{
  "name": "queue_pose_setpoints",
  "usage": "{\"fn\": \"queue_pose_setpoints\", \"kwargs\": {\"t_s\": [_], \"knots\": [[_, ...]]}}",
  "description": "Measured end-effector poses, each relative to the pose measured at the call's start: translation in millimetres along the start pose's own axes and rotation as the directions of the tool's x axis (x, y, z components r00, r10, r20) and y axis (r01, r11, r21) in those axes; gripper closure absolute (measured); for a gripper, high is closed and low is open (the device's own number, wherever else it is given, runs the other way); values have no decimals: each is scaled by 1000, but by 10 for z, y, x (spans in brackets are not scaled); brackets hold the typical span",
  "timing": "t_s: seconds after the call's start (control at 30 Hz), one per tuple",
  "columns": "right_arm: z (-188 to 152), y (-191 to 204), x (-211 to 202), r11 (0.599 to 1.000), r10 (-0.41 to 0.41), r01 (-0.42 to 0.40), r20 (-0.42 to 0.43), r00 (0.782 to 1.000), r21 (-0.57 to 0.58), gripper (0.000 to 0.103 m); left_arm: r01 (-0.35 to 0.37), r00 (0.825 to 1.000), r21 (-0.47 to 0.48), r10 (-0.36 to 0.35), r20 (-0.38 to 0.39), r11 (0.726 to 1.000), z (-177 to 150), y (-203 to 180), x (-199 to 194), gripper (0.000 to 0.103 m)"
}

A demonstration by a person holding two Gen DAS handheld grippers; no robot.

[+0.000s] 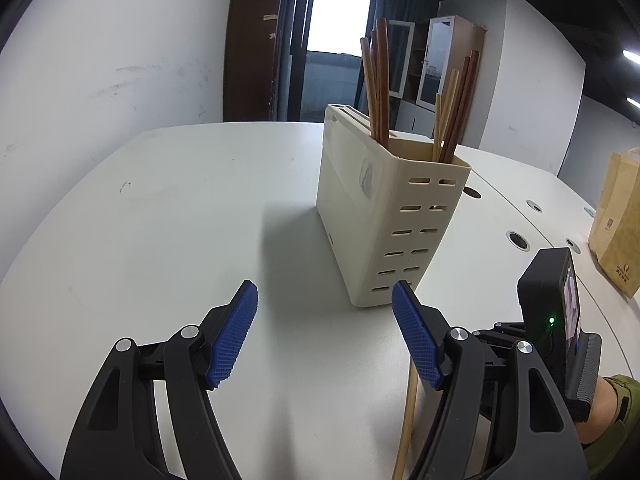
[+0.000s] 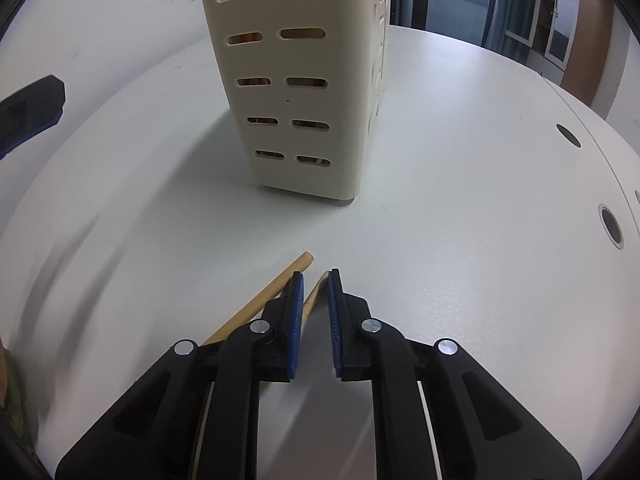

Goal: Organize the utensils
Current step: 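Move both open tools down to the light bamboo chopsticks on the table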

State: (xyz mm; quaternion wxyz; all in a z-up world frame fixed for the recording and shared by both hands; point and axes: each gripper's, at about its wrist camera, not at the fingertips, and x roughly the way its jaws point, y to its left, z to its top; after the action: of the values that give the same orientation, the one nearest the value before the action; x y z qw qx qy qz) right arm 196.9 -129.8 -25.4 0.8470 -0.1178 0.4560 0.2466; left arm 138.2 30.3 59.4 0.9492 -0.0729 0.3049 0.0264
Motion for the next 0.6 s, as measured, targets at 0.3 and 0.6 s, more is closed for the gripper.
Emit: {"fn": "queue_pose_setpoints", "kwargs": {"t_s": [0.3,0.6], "knots": [[44,-33,-38,1000,4,-4,-7,1000,13,97,14,999,17,-13,-38,1000,-33,-19,37,33],[19,-174,-95,999,8,-7,-15,1000,52,97,86,988,41,-80,-128,995,-89,-103,205,34]]}}
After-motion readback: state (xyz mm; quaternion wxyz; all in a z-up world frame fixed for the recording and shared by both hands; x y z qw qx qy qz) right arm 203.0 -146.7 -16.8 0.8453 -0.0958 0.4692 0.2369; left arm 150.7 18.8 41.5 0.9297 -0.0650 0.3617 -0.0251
